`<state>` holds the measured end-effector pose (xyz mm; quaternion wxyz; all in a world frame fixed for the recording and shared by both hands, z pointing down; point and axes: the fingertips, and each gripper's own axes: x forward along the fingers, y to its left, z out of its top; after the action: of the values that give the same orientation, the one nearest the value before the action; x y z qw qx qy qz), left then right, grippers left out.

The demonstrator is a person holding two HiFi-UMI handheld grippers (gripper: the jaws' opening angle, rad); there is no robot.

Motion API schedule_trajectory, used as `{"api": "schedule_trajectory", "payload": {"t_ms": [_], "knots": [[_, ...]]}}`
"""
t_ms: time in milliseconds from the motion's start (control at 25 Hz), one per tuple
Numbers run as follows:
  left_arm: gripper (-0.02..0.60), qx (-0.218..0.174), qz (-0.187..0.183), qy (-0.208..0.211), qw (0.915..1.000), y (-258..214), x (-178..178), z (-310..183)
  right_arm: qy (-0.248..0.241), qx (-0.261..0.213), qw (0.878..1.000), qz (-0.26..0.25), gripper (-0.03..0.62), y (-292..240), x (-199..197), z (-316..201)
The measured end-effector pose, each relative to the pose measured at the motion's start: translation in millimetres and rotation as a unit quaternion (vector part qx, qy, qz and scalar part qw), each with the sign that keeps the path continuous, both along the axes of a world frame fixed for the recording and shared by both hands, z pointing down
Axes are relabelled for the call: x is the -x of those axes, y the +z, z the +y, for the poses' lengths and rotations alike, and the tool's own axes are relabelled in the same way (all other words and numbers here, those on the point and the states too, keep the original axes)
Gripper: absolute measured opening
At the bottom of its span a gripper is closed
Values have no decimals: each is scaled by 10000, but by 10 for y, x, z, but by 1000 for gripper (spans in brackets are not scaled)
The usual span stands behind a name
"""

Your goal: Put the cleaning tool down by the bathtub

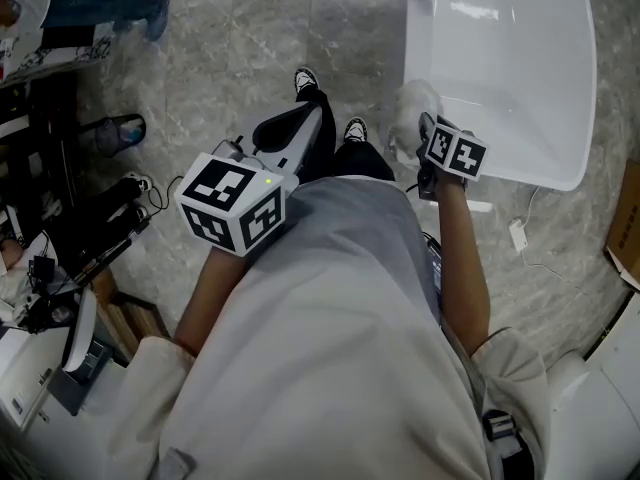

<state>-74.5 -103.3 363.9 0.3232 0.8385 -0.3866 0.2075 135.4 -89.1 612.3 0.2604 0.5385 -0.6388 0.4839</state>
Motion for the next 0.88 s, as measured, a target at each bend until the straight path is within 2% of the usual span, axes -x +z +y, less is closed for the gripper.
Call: {"api": "schedule_trajectory", "payload": {"t_ms": [560, 880], "knots": [[5, 48, 29, -54, 10000, 28, 40, 23, 0, 228, 9995, 224, 85, 278, -78, 45], [5, -81, -196, -61, 9998, -12, 114, 10, -36, 327, 9987, 378, 86, 409, -94, 59]]}}
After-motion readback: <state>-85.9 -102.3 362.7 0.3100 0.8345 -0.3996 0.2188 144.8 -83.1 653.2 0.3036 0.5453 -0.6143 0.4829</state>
